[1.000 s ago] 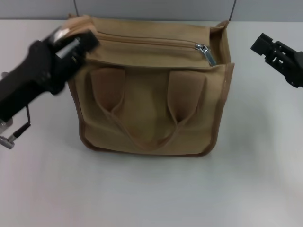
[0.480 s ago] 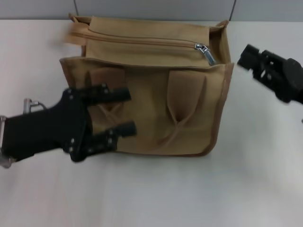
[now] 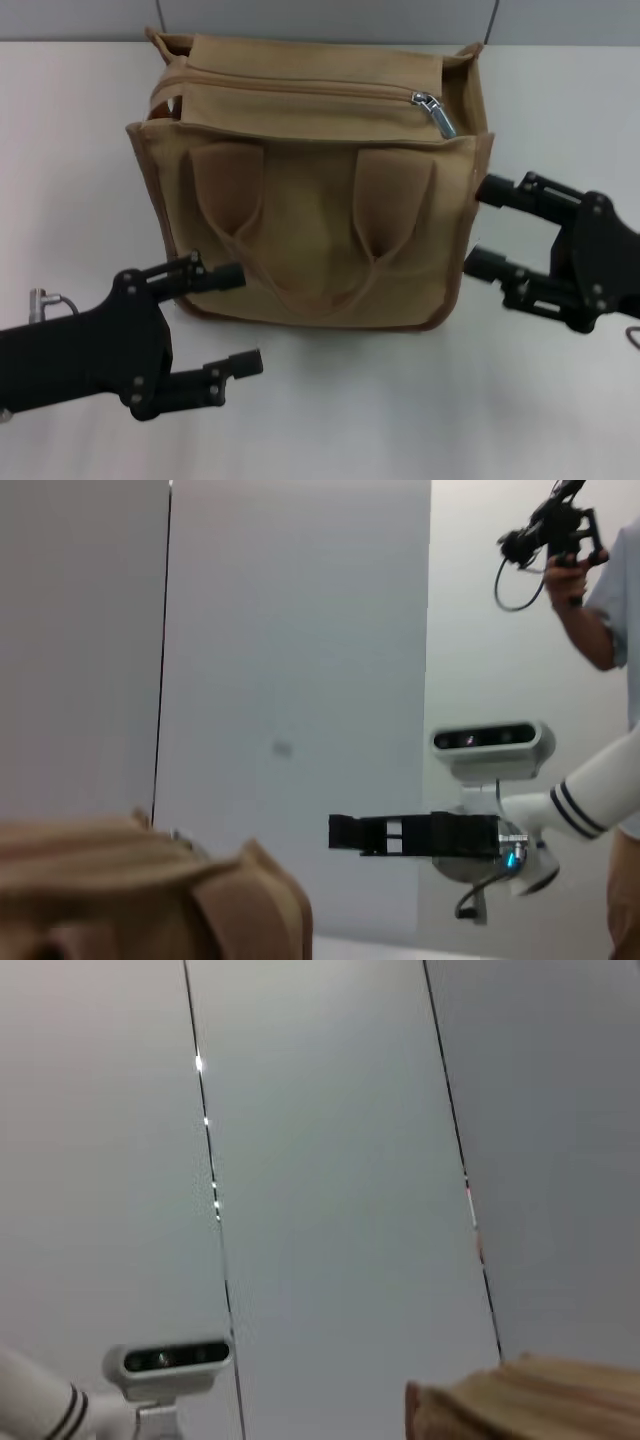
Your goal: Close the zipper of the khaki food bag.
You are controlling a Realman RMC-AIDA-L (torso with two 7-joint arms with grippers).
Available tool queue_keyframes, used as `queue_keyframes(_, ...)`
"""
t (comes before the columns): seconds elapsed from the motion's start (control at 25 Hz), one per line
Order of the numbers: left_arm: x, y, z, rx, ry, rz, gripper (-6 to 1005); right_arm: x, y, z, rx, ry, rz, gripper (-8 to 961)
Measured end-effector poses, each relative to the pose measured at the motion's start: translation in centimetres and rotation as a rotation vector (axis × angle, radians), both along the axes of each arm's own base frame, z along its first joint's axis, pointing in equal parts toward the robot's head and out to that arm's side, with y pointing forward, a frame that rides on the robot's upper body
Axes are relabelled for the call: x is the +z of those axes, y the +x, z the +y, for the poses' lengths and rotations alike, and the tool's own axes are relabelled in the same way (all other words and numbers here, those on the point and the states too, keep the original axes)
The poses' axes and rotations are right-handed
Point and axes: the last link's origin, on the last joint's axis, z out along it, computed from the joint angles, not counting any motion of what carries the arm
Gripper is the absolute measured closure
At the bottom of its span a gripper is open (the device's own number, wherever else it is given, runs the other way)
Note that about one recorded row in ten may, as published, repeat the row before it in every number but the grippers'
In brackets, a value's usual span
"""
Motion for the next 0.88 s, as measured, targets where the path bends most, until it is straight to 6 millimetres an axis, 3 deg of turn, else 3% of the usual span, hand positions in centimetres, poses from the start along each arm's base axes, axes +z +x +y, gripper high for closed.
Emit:
queue_keyframes(0.12, -0.5, -0.6, -0.5, 0.029, -0.008, 0.016, 343, -1.0, 0.4, -0.5, 0.010, 0.006, -0.028, 230)
queue_keyframes(0.28, -1.1, -1.0, -1.0, 0.057, -0.035, 0.017, 229, -2.5, 0.7, -1.6, 0.077, -0.030, -0.098, 226)
queue_keyframes(0.56, -1.9, -1.4, -1.7, 0.051, -0.052, 0.039, 229, -4.4, 1.1, -2.2, 0.073, -0.183, -0.188, 220)
queue_keyframes(0.88, -2.7, -1.8, -2.7, 0.037, -0.050, 0.053, 229, -5.1, 1.4, -2.2, 0.052, -0.185, -0.212, 220)
